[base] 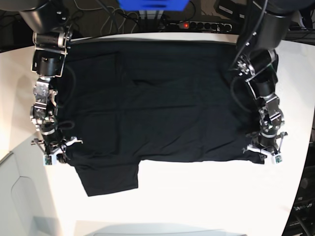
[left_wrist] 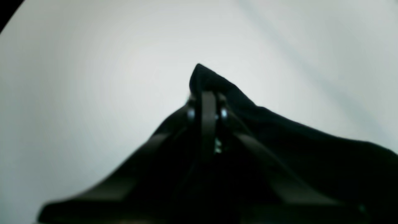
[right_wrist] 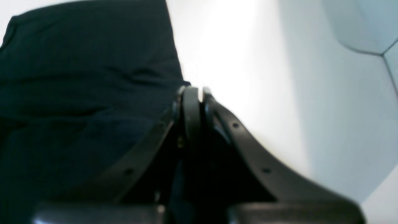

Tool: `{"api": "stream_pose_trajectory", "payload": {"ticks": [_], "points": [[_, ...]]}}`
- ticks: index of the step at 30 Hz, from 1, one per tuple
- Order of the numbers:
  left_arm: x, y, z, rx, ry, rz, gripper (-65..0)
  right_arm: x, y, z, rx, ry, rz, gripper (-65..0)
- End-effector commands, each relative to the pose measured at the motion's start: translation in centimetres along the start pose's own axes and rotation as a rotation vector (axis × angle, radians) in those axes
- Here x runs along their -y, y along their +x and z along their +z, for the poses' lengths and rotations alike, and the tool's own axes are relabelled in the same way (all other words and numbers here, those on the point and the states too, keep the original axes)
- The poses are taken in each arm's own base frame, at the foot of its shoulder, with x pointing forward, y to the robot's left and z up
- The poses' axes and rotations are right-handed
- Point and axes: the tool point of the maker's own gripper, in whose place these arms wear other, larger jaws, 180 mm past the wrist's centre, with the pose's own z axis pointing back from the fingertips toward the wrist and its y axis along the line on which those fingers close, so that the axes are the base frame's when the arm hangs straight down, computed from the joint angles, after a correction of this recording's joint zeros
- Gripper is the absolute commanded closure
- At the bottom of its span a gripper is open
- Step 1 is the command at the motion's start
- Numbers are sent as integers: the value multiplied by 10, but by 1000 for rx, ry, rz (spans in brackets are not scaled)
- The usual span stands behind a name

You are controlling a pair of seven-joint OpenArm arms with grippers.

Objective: Fold the T-shirt properly
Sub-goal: 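Lift the hem and fold it toward the collar edge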

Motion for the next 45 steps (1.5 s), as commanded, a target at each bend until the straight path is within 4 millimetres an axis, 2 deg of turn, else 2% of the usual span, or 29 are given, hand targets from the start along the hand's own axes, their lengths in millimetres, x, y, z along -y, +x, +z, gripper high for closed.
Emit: {"api": "stream_pose_trajectory", "payload": {"ticks": [1,3,6,9,12,17,25,29,36,40,45], "points": [[-7,36,-1,92,13,-3,-2,13,26,1,73,-30,0,0],[-7,40,1,104,14,-10,-2,13,29,2,87,-37,-17,0],[-5,33,2,64,14,-5,-2,17,36,4,110,-52,-37,0],[-11,34,10,77,17,34,-2,24,23,11,94,-71,-54,0],[-16,37,19,93,16,73,-2,23,23,18,102,-73,-40,0],[-22,42,35,95,7,116,-2,15,23,32,131,-66,-22,0],[-33,32,67,100,-5,130,-2,7,23,57,162,-62,16,0],[-37,30,81,119,-12,136,-2,5,27,73,196,-46,-32,0],[-42,30,107,157,-30,138,-2,-4,10,99,183,-31,-21,0],[-44,22,117,149,-34,136,-2,10,0,111,167,-70,-27,0],[-53,8,123,116,-21,121,-2,11,-10,119,155,-27,-41,0]]}}
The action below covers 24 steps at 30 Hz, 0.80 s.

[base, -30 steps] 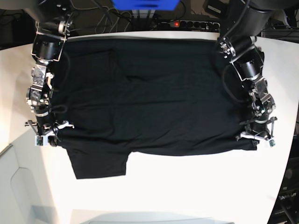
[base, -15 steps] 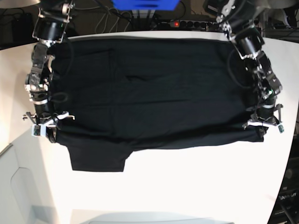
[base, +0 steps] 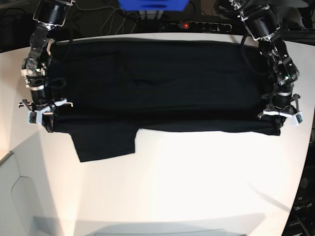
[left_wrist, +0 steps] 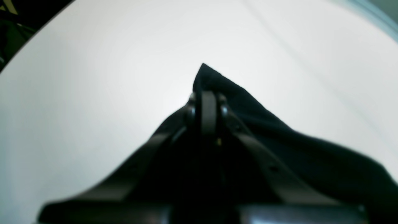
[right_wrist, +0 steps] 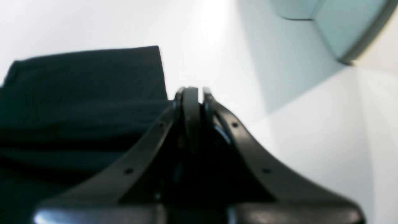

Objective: Fold the T-shirt properly
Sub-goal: 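Lift the hem and fold it toward the collar edge, then lay the folded hem down beside the collar edge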

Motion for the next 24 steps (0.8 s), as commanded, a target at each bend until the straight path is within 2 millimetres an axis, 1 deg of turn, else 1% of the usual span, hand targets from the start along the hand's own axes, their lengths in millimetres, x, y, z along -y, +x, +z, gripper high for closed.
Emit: {"api": "stream_pose_trajectory", "payload": {"ticks": [1,3,5,9,11,13,16,17,20,22,24], "points": [[-3,22,1,65,0,-13,-2,3,13,3,51,2,-2,0],[-5,18,3,55,2,-14,-2,8,11,7,51,-8,-12,0],[-6,17,6,54,3,-21,-2,10,2,14,32,-2,-16,0],[-3,23,17,73,-5,-55,-2,7,-9,22,4,22,-16,0],[-1,26,21,82,-9,-67,-2,6,-4,25,15,25,-4,0],[-1,27,25,85,-11,-78,-2,5,-4,32,15,27,7,0],[-2,24,27,78,-10,-81,-2,0,6,38,41,32,23,0],[-4,24,28,79,-4,-80,-2,-2,9,38,48,31,22,0],[-23,24,34,80,43,-65,-2,9,13,43,59,-1,24,0],[-29,23,36,79,55,-61,-2,12,13,44,59,-8,24,0],[-30,20,37,72,57,-62,-2,16,9,47,49,-19,24,0]]}}
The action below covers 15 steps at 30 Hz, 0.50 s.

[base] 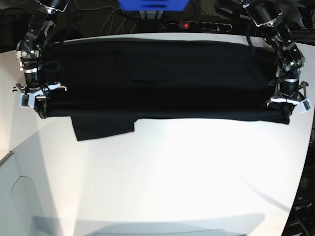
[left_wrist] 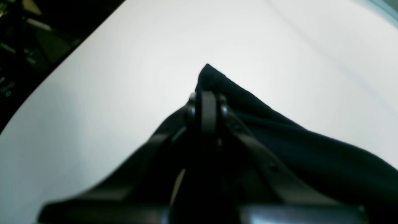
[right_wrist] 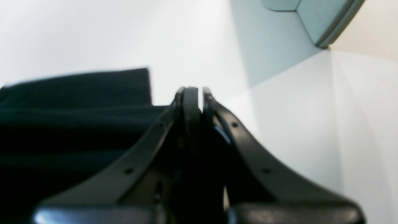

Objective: Fold the T-shirt properly
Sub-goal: 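Lay the folded hem down beside the collar edge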

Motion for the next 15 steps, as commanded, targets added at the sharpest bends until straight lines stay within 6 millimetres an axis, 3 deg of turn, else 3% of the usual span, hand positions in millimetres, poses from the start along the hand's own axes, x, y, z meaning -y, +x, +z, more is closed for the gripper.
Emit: {"api": "stream_pose_trajectory", "payload": {"ticks": [1,6,15], "points": [[-2,17,0,54,-7,-14,-2,4,13,3,45,2,14,0],[10,8,5,30,-88,-56,-2,4,-3,13,3,4,15,0],[5,-4,11,-2,-85,-65,-2,-7,-21,42,38,12,-14,0]]}}
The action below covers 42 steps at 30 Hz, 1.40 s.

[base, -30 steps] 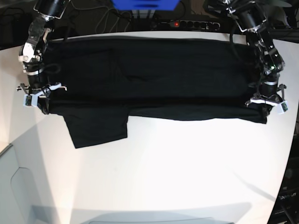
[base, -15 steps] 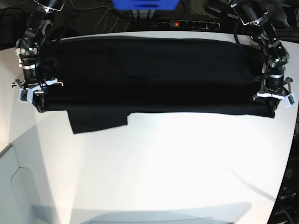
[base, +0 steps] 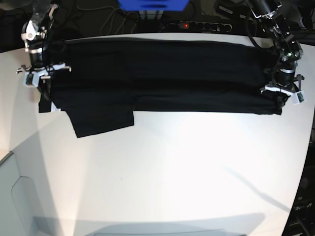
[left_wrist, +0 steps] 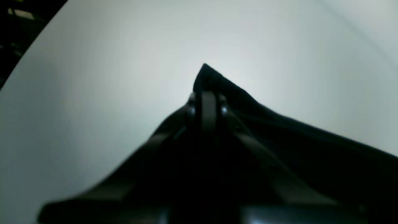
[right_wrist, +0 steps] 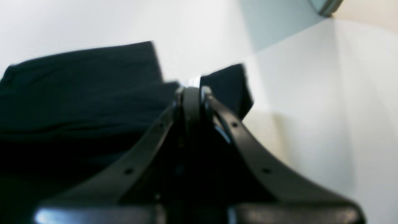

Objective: Fold the T-shirt properly
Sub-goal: 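Lay the folded hem down beside the collar edge, then open the right gripper and tuck the hanging sleeve onto the strip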

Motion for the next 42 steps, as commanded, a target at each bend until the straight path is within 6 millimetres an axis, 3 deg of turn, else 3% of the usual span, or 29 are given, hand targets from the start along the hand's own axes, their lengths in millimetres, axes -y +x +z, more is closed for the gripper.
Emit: {"api": "stream_pose_trajectory", "payload": {"ticks": [1,4,9,13,17,23,27,34,39,42], "points": [[-2,21,0,62,-3,-12,-2,3,13,0,49,7,10,0],[-2,21,0,62,-3,-12,-2,2,-4,0,18,-1,-25,0],[-4,16,-2,50,1,-1,-2,4,-10,-8,11,-9,-51,0],[-11,0,-4,16,13,21,-2,6,-17,-17,1,-15,-74,0],[-13,-4,-5,5,18,24,-2,12,-19,-15,-11,-17,-60,0],[-36,3,3,28,76,48,-2,15,-20,-11,-21,-15,-43,0],[-35,2,3,25,74,47,-2,14,-31,-11,-46,-14,-56,0],[-28,-11,4,5,70,68,-2,14,-32,-11,-49,-13,-57,0],[-31,-23,11,-23,75,66,-3,14,-29,-12,-44,-12,-52,-146],[-29,-29,12,-32,78,78,-5,15,-13,-12,-3,-15,-38,-231]]}}
